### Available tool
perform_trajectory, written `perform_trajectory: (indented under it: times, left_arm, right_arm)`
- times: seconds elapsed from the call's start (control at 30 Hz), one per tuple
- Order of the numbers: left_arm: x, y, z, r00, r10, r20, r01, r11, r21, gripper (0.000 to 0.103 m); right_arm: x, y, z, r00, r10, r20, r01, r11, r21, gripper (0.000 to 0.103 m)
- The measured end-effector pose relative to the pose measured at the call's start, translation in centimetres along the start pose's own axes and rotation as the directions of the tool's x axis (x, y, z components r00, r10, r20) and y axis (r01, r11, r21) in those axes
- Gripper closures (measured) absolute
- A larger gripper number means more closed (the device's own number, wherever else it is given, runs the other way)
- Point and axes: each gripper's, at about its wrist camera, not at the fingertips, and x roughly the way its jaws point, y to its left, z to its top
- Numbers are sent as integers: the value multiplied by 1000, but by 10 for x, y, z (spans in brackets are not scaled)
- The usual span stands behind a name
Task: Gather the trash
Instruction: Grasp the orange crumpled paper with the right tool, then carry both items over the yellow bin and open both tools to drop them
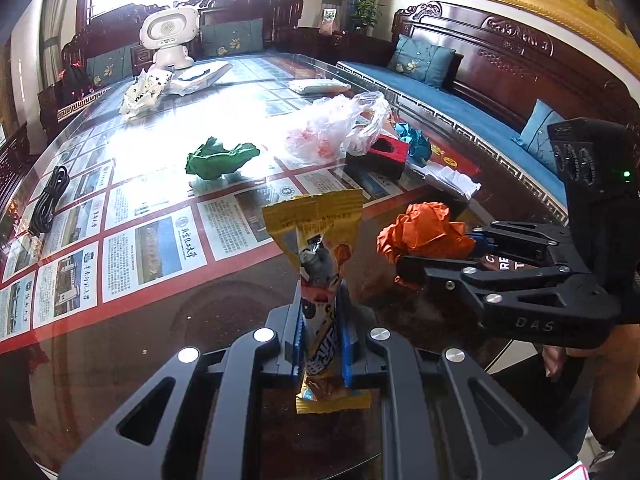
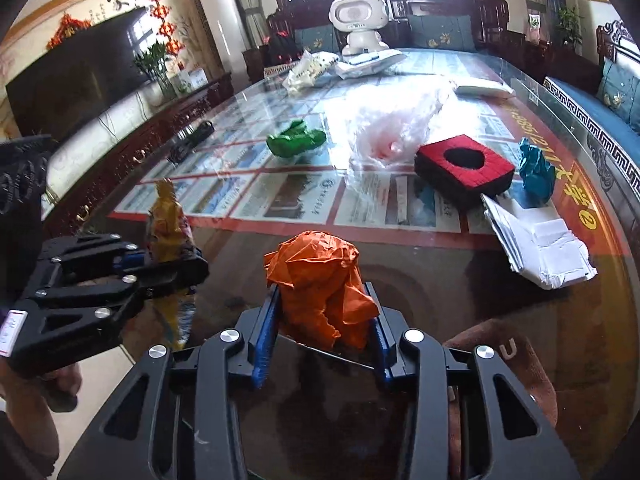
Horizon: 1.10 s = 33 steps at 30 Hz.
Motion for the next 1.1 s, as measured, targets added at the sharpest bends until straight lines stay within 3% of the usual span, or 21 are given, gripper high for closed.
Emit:
perform_trajectory:
  times: [0.27,0.4,0.77,1.1]
  left_arm:
    - [-6,-8,4,1000,25,15,-25,1000,18,88]
    - [-10,-6,8,1000,13,26,-13,1000,-7,88]
    - [-31,-24,19,998,8,69,-10,999,33,88]
    - [-56,-55,8,996,-22,87,15,997,80,88]
  right_arm:
    - [-11,6,2,1000,-3,24,3,1000,-10,65]
    - [-16,5,1,999,1,33,-1,1000,1,65]
    - [-44,7,-3,997,4,77,-4,1000,-1,65]
    - [-95,14,-25,992,3,122,0,1000,-30,65]
